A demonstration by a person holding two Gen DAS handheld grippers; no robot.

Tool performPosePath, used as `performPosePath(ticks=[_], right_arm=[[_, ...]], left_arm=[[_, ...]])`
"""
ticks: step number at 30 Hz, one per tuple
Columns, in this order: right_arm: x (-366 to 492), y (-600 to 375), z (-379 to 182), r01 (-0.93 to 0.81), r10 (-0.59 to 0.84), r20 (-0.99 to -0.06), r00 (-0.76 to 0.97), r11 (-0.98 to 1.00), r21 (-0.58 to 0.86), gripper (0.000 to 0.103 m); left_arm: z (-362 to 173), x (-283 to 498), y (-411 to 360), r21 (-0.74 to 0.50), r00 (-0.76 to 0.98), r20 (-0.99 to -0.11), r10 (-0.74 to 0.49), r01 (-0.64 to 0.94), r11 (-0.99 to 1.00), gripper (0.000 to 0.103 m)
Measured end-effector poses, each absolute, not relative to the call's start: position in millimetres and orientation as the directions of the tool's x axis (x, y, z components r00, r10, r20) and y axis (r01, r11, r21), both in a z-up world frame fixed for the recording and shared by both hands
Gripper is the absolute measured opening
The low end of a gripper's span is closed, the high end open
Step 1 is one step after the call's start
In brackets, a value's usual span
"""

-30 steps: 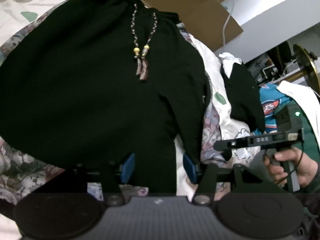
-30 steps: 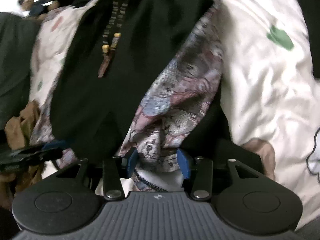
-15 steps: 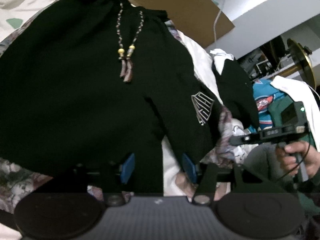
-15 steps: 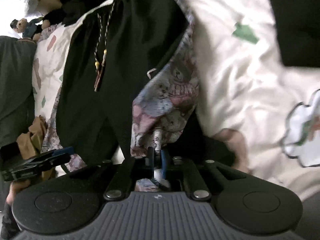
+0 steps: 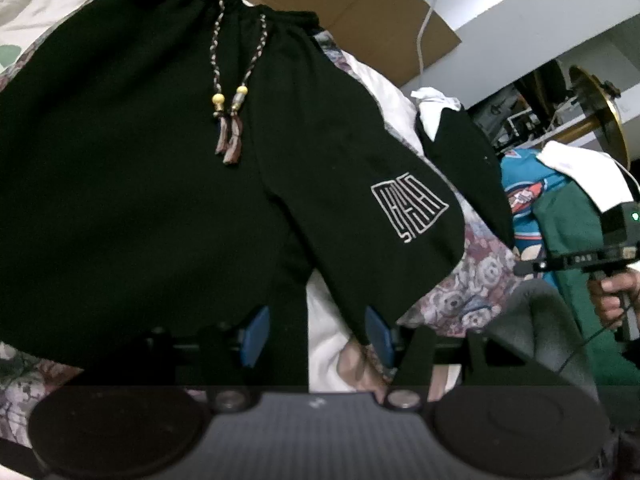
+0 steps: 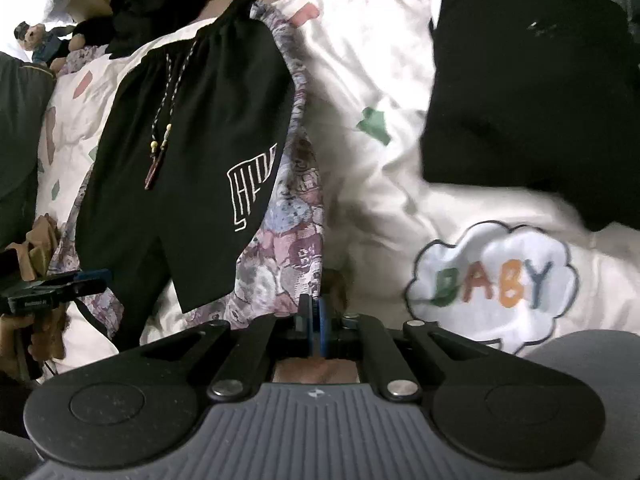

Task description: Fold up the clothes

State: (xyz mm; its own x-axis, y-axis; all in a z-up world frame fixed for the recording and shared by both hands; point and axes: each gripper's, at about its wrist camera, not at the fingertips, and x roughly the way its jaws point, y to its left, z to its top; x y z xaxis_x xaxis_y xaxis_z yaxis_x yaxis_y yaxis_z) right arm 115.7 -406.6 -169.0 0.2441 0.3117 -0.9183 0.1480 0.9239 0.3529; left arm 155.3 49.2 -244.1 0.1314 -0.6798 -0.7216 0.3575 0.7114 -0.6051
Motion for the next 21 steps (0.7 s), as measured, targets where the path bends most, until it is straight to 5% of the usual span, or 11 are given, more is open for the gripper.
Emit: performPosePath(ticks=[7,12,21], right_arm=[[108.5,-427.7,-147.2,0.145,0.335,-0.904,0.264,0.913,0.381,0.003],[110.6,-437.6,-176.8,0.211,0.179,-0.962,0.208,0.952,0.223,0.003],[115.3,-430.6,-185.9,0.174,0.1,-0.973,0.209,0.975,0.138,0.005]], left_arm=[[-245.9,156.4,51.4,-0.604,0.127,-0.726,-0.676,0.353,0.715,0.056],[-245.6,156.2,53.0,-0.607,0.121,-0.724,-0.679,0.355,0.711,0.056],[-254.0,152.0,43.8,-0.635,0.072,-0.712,-0.698,0.357,0.685,0.058]])
